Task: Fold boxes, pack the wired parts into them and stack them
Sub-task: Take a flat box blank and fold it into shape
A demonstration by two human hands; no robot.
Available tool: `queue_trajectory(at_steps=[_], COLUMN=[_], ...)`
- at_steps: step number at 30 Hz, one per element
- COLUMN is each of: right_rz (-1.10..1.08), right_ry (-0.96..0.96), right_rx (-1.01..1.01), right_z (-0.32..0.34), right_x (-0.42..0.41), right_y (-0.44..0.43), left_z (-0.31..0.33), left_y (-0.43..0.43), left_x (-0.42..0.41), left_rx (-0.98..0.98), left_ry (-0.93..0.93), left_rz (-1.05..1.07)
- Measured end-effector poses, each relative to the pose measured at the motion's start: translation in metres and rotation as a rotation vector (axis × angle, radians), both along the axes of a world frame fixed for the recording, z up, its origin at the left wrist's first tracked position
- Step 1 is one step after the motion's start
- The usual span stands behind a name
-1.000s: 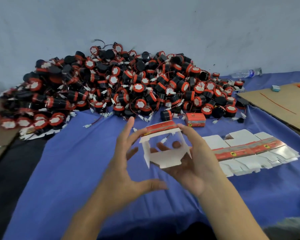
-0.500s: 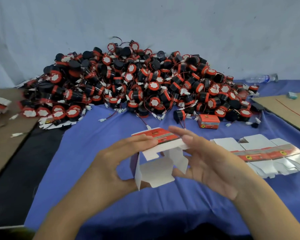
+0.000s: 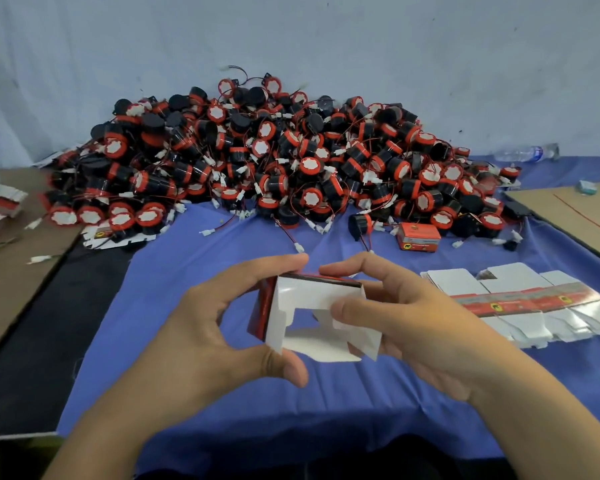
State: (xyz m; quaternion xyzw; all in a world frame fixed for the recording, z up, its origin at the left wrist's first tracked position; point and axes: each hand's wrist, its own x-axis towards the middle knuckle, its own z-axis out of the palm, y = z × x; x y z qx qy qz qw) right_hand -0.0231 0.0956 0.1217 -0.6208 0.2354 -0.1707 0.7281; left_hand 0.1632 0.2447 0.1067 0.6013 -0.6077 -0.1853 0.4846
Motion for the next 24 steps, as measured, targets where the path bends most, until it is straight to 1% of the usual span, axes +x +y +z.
queue_trajectory(at_steps=[3, 4, 6, 8, 9, 10, 12, 15, 16, 18, 21, 24], right_rz=[-0.029, -0.030, -0.049, -0.108, -0.121, -0.118, -0.025, 0.168, 0.210, 0.227, 0.118, 0.006], right_ry=[0.036, 0.043, 0.068, 0.136, 0.145, 0.131, 0.062, -0.100, -0.144, -0.151, -0.110, -0.133], right_rx=[0.011, 0.026, -0.009, -0.164, -0.221, -0.237, -0.163, 0.101, 0.137, 0.063, -0.116, -0.153], right_z=[0.002, 0.002, 0.002, -0.002, -0.005, -0.007, -0.009, -0.010, -0.011, -0.015, -0.023, -0.028], right_x=[0.000, -0.001, 0.001, 0.005, 0.007, 0.007, 0.004, -0.011, -0.016, -0.020, -0.017, -0.007], right_y=[0.002, 0.003, 0.010, 0.017, 0.020, 0.023, 0.023, 0.014, 0.010, 0.007, 0.011, 0.022], left_z=[0.000, -0.001, -0.004, -0.008, -0.009, -0.011, -0.013, -0.014, -0.014, -0.014, -0.014, -0.016], left_y=[0.004, 0.004, 0.002, -0.002, -0.004, -0.005, -0.005, -0.002, 0.000, 0.001, 0.001, 0.001], left_x=[0.003, 0.003, 0.000, -0.007, -0.010, -0.012, -0.015, -0.015, -0.015, -0.016, -0.019, -0.022], left_rx=[0.049, 0.042, 0.013, -0.017, -0.032, -0.046, -0.063, -0.061, -0.064, -0.075, -0.082, -0.104], left_ry=[0.108, 0.137, 0.143, 0.152, 0.157, 0.166, 0.212, 0.337, 0.377, 0.419, 0.359, 0.319], left_rz=[-0.119, -0.116, -0.012, 0.080, 0.109, 0.135, 0.177, 0.190, 0.195, 0.204, 0.189, 0.178])
